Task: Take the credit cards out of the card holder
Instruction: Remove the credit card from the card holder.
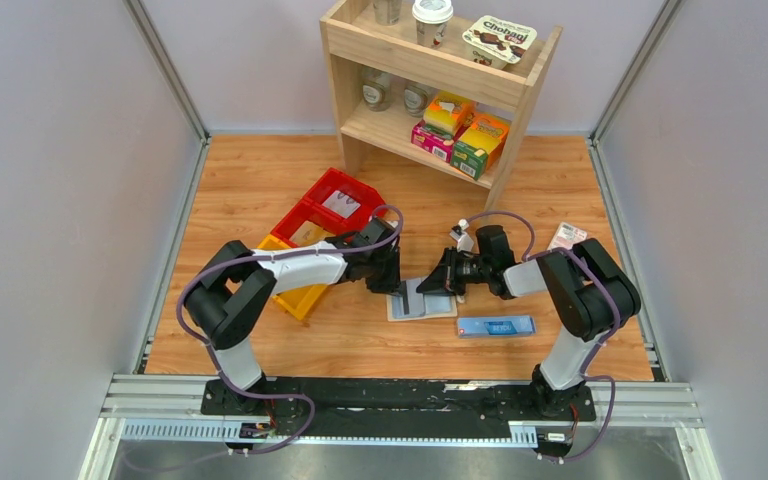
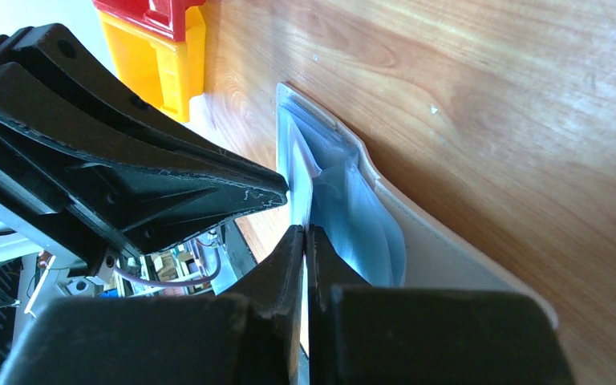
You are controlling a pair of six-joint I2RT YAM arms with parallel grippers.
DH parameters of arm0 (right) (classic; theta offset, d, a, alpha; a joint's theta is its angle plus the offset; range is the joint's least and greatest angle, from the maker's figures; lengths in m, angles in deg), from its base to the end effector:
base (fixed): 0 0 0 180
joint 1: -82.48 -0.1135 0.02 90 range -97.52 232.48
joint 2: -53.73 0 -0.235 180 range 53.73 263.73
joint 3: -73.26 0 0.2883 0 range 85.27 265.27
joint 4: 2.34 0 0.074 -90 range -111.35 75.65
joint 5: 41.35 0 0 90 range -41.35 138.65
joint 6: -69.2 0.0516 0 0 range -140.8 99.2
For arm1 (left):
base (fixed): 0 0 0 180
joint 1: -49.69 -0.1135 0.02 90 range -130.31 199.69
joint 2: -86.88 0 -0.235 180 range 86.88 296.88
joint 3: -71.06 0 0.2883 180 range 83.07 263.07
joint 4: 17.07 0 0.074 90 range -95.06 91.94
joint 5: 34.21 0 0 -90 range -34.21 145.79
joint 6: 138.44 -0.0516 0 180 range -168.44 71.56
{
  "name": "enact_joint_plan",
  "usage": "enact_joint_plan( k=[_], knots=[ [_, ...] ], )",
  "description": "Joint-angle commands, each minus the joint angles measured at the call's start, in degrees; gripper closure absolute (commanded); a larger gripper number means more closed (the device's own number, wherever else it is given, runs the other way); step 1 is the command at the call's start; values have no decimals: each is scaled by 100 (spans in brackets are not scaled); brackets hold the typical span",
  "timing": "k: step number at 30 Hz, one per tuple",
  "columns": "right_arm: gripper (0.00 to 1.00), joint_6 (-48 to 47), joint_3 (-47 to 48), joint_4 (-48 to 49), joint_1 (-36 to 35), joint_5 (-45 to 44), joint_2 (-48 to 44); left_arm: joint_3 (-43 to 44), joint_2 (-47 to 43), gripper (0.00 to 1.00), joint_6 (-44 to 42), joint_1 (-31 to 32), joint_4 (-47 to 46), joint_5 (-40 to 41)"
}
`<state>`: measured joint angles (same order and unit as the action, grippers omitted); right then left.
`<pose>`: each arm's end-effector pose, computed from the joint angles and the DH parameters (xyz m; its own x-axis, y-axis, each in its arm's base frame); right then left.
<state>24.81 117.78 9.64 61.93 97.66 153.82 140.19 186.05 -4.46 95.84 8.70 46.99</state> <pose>0.2694 0.1426 0.0327 -0.9820 0.1324 -0.1348 -0.0578 0.4684 0.8816 0.2557 -0.2775 0.0978 -0.9486 -0.0031 -0.3165 0.1578 0.8623 -0.4813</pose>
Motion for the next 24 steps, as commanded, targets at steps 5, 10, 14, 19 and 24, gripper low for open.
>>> enact_joint_plan(
  k=[5, 10, 14, 19, 24],
  knots=[
    [82, 194, 9, 396, -18, 196, 80, 229, 330, 90, -154, 34, 303, 53],
    [76, 309, 124, 414, -141, 310, 159, 176, 374, 91, -154, 34, 355, 115],
    [72, 344, 308, 317, -273, 398, 230, 150, 357, 91, -171, 34, 373, 177],
    [73, 440, 396, 325, -379, 565, 230, 124, 339, 91, -189, 34, 399, 229],
    [75, 449, 309, 352, -291, 688, 2, 106, 383, 92, -215, 43, 531, 334]
  ],
)
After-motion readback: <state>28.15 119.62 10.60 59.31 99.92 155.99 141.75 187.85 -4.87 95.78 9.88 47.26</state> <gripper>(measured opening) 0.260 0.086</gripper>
